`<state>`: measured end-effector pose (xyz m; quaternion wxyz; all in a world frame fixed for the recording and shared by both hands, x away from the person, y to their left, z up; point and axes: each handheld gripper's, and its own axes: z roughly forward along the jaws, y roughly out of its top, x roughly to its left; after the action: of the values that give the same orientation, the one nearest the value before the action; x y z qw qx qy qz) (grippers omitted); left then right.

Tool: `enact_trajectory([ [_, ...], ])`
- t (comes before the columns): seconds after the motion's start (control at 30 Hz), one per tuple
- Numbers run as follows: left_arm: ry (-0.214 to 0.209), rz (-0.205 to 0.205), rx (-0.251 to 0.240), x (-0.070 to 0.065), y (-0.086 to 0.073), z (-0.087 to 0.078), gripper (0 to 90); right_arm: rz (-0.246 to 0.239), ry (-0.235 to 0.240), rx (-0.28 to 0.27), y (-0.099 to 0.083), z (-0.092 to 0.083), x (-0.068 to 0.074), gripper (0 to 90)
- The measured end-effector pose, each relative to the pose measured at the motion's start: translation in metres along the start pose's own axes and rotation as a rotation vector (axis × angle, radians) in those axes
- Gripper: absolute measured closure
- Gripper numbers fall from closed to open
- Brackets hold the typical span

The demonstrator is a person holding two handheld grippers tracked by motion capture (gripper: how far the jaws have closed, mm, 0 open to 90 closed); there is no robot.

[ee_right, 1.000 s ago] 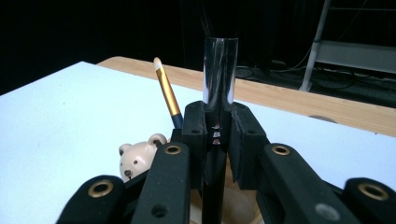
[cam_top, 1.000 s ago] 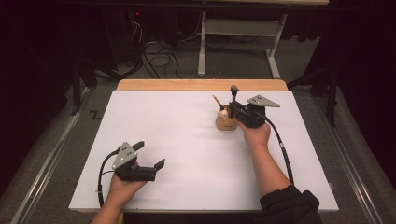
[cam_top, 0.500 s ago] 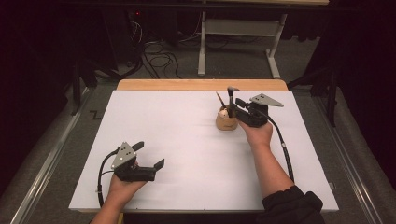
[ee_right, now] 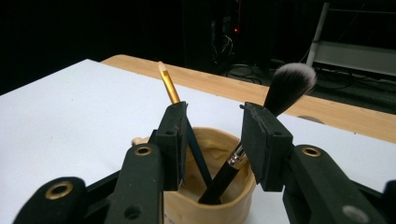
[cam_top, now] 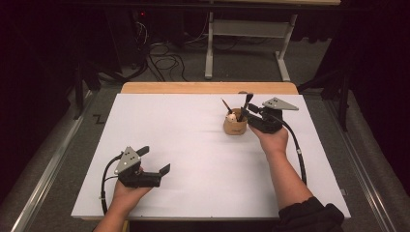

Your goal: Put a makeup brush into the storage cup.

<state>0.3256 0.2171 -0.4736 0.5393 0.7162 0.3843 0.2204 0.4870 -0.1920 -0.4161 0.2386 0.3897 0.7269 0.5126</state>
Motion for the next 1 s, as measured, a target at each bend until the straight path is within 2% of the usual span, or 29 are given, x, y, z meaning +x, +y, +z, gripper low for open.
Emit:
enact_trajectory([
  [0.1, 0.001, 0.004, 0.000, 0.000, 0.000, -0.001, 0.3, -0.007, 0.005, -0.011, -0.001, -0.005, 0.002, 61.1],
  [0.33, 0.007, 0.003, 0.003, 0.000, -0.001, -0.001, 0.3, -0.003, 0.038, 0.002, -0.009, -0.025, 0.001, 48.7],
  [0.57, 0.007, 0.004, 0.010, -0.002, -0.001, 0.000, 0.3, -0.018, 0.060, -0.017, -0.016, -0.042, 0.003, 39.4],
  [0.67, 0.012, 0.003, 0.012, -0.002, -0.001, 0.000, 0.3, -0.012, 0.090, -0.001, -0.018, -0.049, 0.006, 29.4],
  [0.77, 0.013, 0.002, 0.008, -0.001, -0.001, -0.001, 0.3, -0.009, 0.114, -0.016, -0.022, -0.059, 0.010, 23.4],
  [1.0, 0.014, 0.005, 0.015, -0.001, -0.002, -0.001, 0.3, -0.002, 0.108, -0.012, -0.032, -0.080, 0.009, 3.2],
])
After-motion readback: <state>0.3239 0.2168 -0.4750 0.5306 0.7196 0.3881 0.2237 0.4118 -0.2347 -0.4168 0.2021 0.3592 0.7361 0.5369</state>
